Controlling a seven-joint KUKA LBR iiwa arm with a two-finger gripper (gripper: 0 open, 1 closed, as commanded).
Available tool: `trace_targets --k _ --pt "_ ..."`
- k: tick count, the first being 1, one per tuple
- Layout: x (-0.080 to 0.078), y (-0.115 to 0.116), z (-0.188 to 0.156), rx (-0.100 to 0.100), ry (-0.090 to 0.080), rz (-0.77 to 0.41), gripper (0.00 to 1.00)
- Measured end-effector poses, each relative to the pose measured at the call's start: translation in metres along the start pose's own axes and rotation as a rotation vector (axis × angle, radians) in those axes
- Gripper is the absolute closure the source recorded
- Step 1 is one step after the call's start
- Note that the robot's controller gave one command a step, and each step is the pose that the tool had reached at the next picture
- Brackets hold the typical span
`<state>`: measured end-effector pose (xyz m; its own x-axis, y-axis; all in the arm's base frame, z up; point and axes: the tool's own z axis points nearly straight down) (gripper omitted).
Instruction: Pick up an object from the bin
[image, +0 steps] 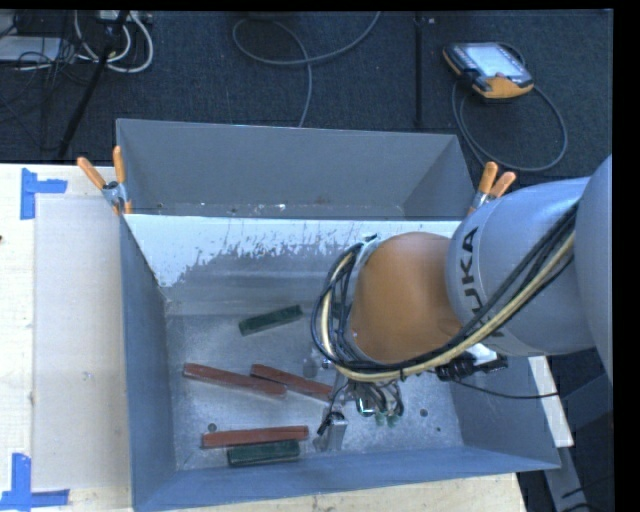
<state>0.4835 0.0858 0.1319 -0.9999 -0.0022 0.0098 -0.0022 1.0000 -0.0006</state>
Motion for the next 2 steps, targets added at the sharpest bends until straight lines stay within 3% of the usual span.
trace_targets --k 1,2 --pt "-0.002 0.000 -0.004 -0.001 -0.007 0.003 0.00" --pt "-0.094 -0.018 0.052 -0.001 -0.009 0.161 1.00"
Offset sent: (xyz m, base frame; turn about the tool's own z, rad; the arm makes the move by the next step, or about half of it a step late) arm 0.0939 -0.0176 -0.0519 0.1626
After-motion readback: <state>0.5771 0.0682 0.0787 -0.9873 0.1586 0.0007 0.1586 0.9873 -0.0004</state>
